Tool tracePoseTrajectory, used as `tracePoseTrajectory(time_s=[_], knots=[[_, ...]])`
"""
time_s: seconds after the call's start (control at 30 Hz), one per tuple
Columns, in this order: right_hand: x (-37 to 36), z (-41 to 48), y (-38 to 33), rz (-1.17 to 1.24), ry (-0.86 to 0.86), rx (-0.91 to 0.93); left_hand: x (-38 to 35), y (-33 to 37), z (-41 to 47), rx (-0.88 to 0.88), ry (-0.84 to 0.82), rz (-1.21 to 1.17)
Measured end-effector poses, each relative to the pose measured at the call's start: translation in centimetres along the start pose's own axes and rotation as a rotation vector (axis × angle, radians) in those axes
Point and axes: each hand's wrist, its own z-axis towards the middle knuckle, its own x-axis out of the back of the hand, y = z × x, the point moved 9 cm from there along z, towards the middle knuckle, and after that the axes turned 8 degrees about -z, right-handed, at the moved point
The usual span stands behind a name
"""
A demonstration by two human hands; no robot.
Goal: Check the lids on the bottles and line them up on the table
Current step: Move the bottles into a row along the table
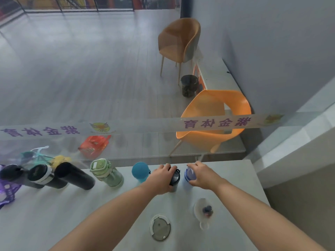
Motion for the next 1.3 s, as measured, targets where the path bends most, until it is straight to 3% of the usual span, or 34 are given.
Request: tracePoseTrajectory(time_s=[0.3, 1.3], knots=[[1.4, 3.8, 1.1, -0.040, 0.006, 0.048, 1.4, -0.8, 4.3, 0.077, -0.001, -0.033], [0.8, 2.1, 4.1, -0.098, 0.004, 0.021, 0.6, -1.0, 3.2, 0.150, -0.001, -0.074]])
